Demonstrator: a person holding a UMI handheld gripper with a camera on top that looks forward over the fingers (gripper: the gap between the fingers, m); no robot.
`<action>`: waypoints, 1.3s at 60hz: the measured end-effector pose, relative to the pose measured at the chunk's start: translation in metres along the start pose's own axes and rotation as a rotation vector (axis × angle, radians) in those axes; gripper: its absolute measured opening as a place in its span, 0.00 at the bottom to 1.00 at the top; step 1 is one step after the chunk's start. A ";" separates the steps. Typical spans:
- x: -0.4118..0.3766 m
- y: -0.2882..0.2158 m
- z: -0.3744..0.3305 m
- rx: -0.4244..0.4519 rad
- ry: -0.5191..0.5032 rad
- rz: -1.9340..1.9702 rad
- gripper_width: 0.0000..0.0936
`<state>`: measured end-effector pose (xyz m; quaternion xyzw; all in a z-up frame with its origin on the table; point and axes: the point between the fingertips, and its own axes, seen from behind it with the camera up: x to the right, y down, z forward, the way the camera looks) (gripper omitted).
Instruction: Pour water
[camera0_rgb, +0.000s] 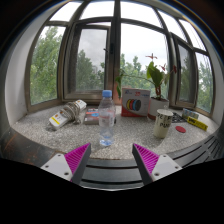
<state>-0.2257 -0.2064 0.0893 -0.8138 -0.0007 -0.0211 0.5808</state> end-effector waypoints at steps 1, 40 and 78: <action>-0.003 -0.004 0.010 0.009 -0.001 -0.004 0.91; -0.026 -0.053 0.193 0.124 -0.041 -0.016 0.34; 0.020 -0.304 0.049 0.419 -0.751 1.068 0.29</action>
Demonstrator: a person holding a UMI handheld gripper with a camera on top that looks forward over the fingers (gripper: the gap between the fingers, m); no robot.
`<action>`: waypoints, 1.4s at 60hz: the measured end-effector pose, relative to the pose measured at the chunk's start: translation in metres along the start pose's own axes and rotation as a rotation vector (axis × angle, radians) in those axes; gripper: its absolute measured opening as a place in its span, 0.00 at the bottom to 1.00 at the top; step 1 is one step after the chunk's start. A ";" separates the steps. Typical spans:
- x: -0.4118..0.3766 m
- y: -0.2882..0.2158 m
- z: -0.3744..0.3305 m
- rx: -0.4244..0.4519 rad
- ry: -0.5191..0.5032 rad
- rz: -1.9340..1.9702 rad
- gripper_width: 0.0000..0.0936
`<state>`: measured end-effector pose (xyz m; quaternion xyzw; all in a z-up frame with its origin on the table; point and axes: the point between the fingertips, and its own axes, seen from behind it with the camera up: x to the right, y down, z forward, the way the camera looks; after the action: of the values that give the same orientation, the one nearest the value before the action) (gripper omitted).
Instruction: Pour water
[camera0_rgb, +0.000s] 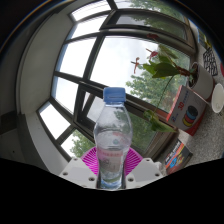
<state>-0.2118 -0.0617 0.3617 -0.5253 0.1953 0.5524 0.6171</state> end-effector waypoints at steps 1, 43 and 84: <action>-0.004 -0.008 -0.001 0.011 -0.025 0.063 0.29; 0.139 -0.127 -0.024 0.278 -0.111 1.161 0.29; 0.118 -0.325 -0.051 0.093 0.227 -0.930 0.29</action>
<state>0.1302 0.0032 0.3865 -0.5858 0.0302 0.1480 0.7963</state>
